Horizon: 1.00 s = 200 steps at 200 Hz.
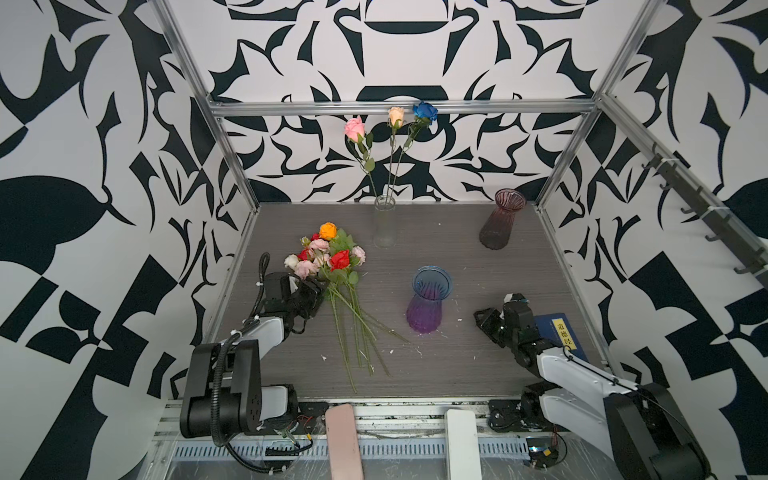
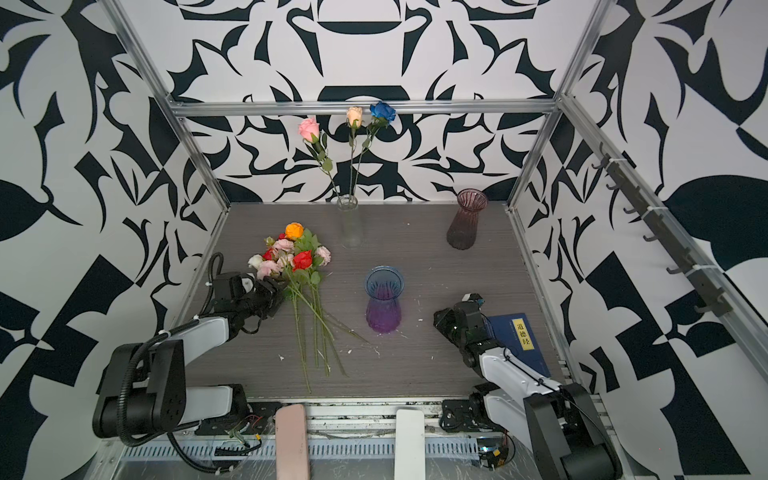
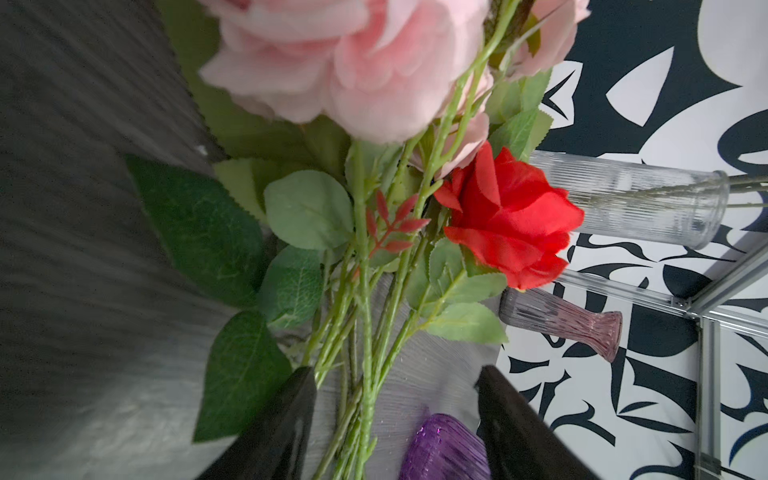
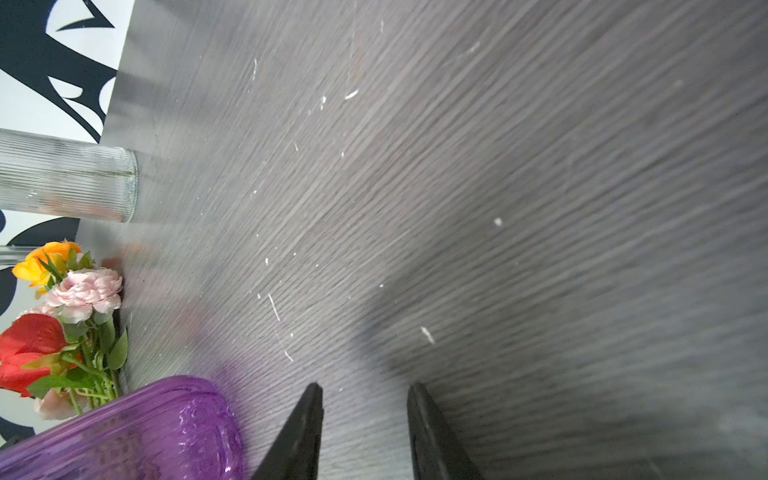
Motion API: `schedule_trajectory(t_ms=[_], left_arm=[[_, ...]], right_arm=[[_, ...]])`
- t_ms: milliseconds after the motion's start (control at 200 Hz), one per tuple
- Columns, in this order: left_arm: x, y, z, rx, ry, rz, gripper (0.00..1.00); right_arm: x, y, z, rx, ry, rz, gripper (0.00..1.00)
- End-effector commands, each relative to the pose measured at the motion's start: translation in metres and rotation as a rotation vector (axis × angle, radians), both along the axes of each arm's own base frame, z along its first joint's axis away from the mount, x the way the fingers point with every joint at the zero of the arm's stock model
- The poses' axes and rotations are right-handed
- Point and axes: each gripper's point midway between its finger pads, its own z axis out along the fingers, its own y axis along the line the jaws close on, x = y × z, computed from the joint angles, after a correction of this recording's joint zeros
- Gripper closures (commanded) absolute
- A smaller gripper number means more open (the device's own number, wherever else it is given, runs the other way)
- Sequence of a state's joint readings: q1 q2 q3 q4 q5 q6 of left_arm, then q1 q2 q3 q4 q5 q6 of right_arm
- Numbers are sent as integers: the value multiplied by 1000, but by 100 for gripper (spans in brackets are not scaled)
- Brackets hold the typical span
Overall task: Arrange the flowers into the vase
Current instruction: 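Close the left gripper on the pink rose stem in the bunch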
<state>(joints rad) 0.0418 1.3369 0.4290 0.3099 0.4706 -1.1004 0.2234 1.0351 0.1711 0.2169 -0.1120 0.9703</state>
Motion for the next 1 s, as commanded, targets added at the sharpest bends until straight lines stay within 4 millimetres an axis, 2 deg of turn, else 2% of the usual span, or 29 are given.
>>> schedule_trajectory(t_ms=[0,500,595,660,745,880,995], left_arm=[[14,-4,14,-39,-43,-17,35],[36,-10,-13,-110,1,-29,42],[41,-12,-15,-137,-12,-28,48],[44,-13,-13,-157,-33,-25,57],[45,-12,-13,-164,-46,-13,59],[45,-10,-8,-149,-66,-8,67],[44,-10,-3,-124,-77,-19,78]], right_arm=[[3,1,3,18,-16,-1,62],[2,-2,2,26,-14,-12,62],[2,-2,2,28,-15,-12,62],[2,-2,2,29,-16,-13,62],[2,-3,2,29,-15,-14,62],[2,-3,2,30,-15,-16,62],[3,-4,2,30,-14,-19,62]])
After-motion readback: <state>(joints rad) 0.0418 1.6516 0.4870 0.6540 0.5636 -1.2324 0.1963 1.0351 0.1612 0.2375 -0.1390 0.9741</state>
